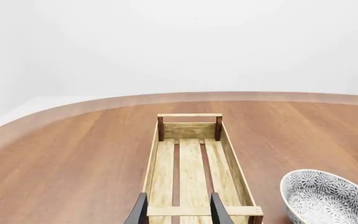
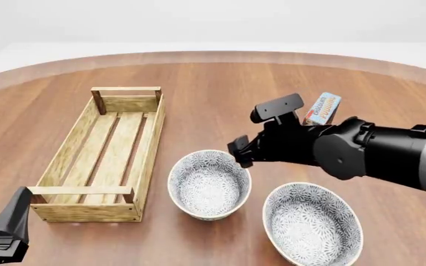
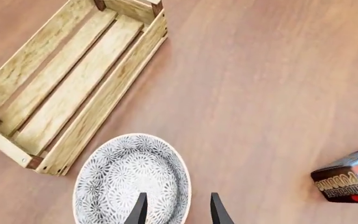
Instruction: Stack the left bowl on the right bowl and place them in the tray.
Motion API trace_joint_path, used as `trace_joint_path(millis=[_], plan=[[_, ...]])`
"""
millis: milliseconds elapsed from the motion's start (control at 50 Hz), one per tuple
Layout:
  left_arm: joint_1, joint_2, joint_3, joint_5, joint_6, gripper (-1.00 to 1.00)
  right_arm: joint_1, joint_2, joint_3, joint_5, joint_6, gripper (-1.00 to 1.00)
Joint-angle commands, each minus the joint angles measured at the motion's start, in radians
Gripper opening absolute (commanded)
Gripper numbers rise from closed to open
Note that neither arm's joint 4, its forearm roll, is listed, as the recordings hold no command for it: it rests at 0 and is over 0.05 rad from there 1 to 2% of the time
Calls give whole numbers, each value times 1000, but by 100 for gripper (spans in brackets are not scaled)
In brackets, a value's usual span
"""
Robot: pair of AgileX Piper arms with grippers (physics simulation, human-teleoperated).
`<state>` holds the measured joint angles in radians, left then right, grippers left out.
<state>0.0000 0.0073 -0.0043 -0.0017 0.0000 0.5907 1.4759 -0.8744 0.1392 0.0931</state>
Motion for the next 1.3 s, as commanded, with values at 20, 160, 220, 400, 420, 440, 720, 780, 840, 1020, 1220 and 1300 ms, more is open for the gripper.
trace_joint_path(millis=[20, 160, 220, 400, 420, 440, 720, 780, 840, 1020, 1220, 1300], plan=[[0, 0, 0, 0, 0, 100, 10, 99, -25, -18, 17, 100], [0, 0, 0, 0, 0, 100, -9, 150, -23, -44, 25, 100], [0, 0, 0, 0, 0, 100, -6, 172, -23, -58, 31, 100], [0, 0, 0, 0, 0, 100, -10, 230, -38, -87, 38, 100], [0, 0, 0, 0, 0, 100, -11, 237, -38, -93, 42, 100], [0, 0, 0, 0, 0, 100, -10, 244, -36, -100, 45, 100], [0, 0, 0, 0, 0, 100, 14, 321, 3, -188, 83, 100], [0, 0, 0, 0, 0, 100, 25, 339, 13, -209, 97, 100], [0, 0, 0, 0, 0, 100, 36, 358, 20, -224, 106, 100], [0, 0, 0, 0, 0, 100, 37, 377, 26, -234, 109, 100], [0, 0, 0, 0, 0, 100, 31, 402, 26, -240, 103, 100], [0, 0, 0, 0, 0, 100, 17, 371, 16, -208, 74, -100]])
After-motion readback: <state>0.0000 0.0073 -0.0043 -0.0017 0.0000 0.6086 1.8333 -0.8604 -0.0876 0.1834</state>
